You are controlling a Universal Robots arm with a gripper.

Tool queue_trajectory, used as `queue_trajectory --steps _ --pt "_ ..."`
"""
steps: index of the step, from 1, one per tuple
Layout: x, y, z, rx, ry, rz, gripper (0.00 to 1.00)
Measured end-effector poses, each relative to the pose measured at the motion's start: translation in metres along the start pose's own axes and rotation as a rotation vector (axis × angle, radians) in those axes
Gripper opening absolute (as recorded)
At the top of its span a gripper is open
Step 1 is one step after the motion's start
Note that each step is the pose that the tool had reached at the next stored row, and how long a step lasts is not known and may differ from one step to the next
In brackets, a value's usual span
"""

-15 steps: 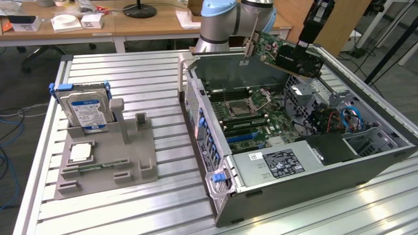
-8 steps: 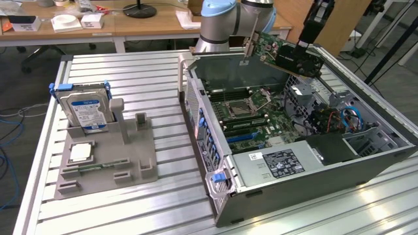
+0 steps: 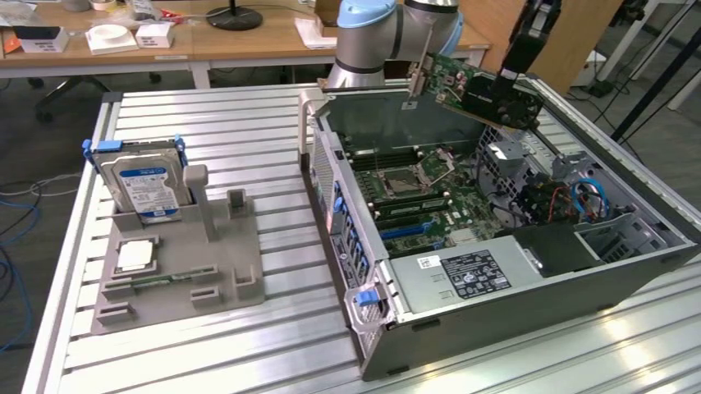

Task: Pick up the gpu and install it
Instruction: 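Insert the gpu into the slot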

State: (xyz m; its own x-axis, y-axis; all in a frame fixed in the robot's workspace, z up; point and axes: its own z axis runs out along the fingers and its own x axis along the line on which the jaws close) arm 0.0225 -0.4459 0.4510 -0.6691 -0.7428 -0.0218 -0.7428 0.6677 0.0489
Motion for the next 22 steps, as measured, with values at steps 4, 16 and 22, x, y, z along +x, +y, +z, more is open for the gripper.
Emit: queue_trajectory --steps 4,16,22 --pt "0.0000 0.0000 0.0000 -0.0003 0.0007 -0.015 0.26" --pt "0.0000 0.0000 0.0000 -0.0015 0.0034 -0.069 0.26" --pt "0.0000 0.0000 0.0000 -0.0020 0.0045 -0.092 0.26"
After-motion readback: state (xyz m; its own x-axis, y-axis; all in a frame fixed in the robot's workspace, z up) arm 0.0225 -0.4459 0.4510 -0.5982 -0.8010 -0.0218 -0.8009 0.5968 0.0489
